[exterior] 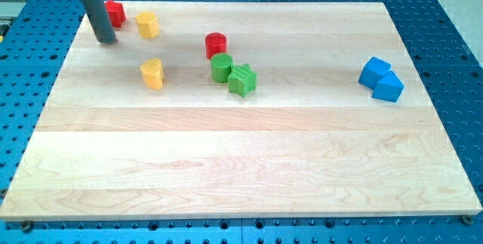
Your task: Place the yellow hexagon at the top center of the board
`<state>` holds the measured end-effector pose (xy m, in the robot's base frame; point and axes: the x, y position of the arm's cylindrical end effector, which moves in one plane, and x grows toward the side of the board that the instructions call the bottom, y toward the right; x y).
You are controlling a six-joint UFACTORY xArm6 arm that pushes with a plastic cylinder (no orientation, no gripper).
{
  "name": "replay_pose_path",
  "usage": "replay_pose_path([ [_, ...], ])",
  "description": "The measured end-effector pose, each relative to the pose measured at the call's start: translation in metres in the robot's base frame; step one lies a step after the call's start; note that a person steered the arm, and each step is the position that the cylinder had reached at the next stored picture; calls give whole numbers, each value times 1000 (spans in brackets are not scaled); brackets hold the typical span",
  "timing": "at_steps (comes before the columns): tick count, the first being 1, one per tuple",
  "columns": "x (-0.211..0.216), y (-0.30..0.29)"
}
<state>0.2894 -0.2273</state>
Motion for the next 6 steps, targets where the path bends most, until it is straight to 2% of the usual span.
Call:
replay_pose_path([
  [1, -15, 95],
  [2, -35, 116],
  [3, -51, 57],
  [5, -71, 186],
  [6, -85, 189],
])
